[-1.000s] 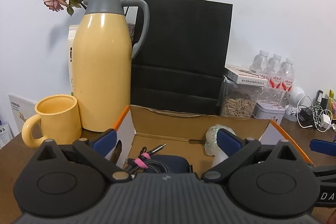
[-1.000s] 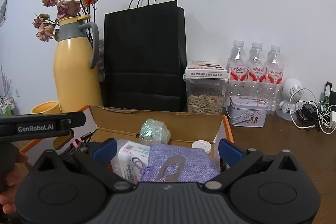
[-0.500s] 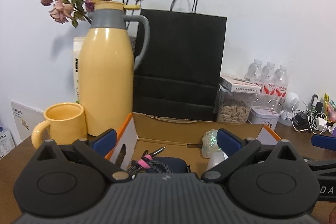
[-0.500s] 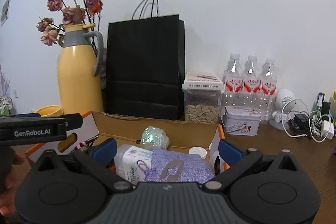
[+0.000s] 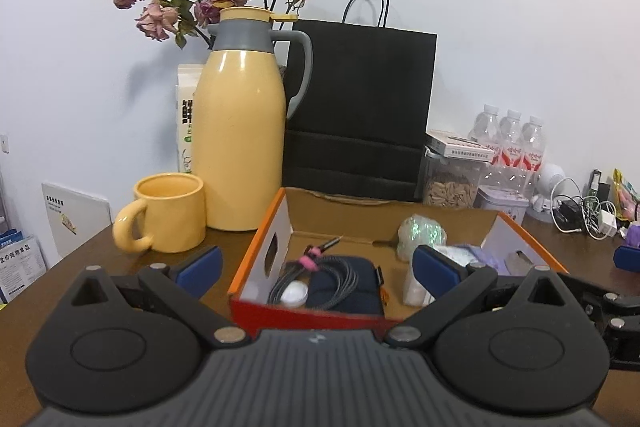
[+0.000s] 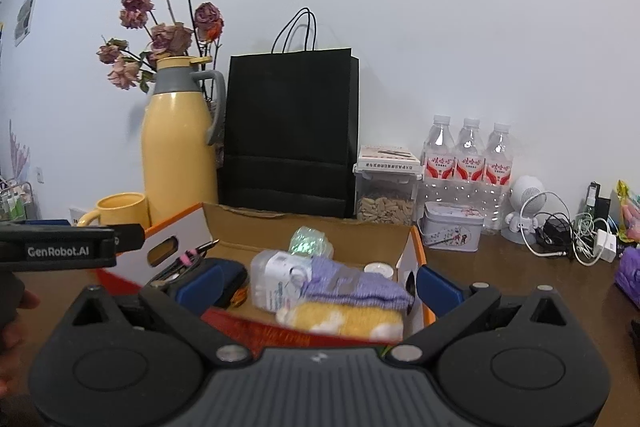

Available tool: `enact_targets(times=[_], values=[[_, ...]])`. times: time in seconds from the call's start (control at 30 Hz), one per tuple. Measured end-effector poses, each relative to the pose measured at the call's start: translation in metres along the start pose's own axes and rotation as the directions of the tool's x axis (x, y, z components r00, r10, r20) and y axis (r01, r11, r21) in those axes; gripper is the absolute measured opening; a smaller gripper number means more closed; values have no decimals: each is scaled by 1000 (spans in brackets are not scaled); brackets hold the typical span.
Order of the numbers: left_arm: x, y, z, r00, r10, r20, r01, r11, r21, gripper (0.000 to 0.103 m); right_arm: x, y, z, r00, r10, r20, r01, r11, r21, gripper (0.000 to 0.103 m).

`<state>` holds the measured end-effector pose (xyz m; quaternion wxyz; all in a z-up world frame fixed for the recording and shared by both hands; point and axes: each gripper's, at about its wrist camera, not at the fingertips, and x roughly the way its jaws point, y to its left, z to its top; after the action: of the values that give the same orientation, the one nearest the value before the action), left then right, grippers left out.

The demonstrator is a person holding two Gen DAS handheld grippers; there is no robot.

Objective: Organize objects
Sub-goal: 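Move both grippers back out of the box toward the table, then grasp the red artificial flower with keys using the right gripper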

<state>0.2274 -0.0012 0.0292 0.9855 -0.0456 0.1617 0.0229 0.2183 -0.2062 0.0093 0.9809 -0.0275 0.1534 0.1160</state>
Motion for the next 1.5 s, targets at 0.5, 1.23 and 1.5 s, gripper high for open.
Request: enact_targets(times=[0.5,1.23,1.5], values=[[-42,28,-54,996,-16,-83,19,999,31,103,-43,21,-58,993,46,-109,-47,999,-13,103],[-37,45,-66,985,-3,-172,2,1000,-8,103,-17,54,-74,961,107,-255,-123,991,-49,64],[-35,45,-66,982,-8,-186,6,1000,-12,103,-21,54,-74,966,122,-230,-132,991,-30,33]])
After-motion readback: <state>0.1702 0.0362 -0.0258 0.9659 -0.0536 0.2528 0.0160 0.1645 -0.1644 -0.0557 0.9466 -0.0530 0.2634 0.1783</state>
